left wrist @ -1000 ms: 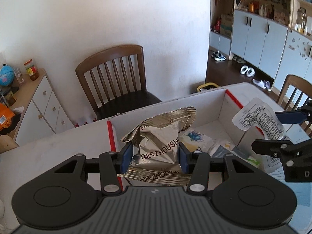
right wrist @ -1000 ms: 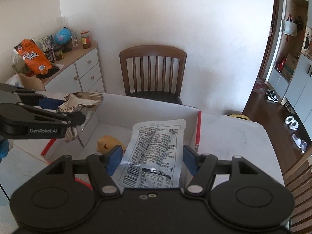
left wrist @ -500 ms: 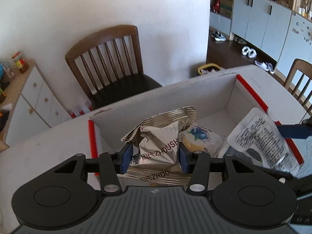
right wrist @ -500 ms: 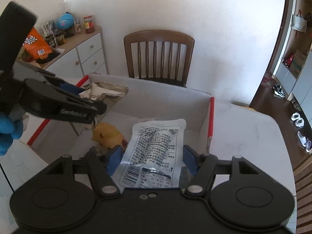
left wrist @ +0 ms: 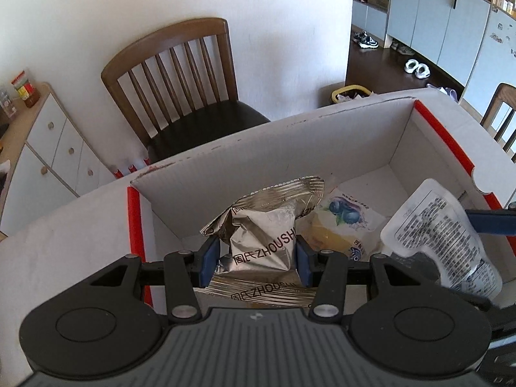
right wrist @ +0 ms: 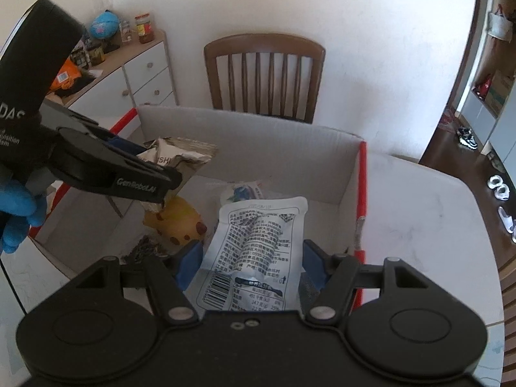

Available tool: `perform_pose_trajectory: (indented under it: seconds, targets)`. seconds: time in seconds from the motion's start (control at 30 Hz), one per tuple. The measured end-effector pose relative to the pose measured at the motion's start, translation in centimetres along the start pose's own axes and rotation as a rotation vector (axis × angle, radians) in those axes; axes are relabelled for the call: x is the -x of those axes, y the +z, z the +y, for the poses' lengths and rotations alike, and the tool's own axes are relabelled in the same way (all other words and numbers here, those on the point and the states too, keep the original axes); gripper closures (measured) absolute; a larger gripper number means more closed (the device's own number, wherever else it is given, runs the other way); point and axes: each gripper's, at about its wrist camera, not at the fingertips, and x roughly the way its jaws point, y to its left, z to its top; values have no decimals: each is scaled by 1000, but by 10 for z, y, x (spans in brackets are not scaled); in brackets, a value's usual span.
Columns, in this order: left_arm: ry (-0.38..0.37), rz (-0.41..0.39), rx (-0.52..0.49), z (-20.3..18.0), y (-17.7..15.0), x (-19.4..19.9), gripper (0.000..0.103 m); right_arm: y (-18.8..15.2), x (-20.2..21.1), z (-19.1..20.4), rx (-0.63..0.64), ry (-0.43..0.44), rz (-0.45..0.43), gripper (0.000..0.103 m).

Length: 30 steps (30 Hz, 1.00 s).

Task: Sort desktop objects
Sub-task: 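Lower gold bag into box and open left tool while right tool releases clear bag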

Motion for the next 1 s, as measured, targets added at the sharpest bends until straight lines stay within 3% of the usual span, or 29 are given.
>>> perform_pose_trajectory:
  seconds: [0.47, 0.87, 1.0]
  targets:
    - [-13, 41, -8, 3, 7, -17, 55, -3, -24, 3, 32, -14, 79, 36]
    - [-11, 55, 6, 7, 7, -21, 53, -5, -25, 7, 50, -30, 87, 35]
    - [-3, 71, 32, 10, 7, -22, 44, -4, -24, 5, 40, -31, 88, 30]
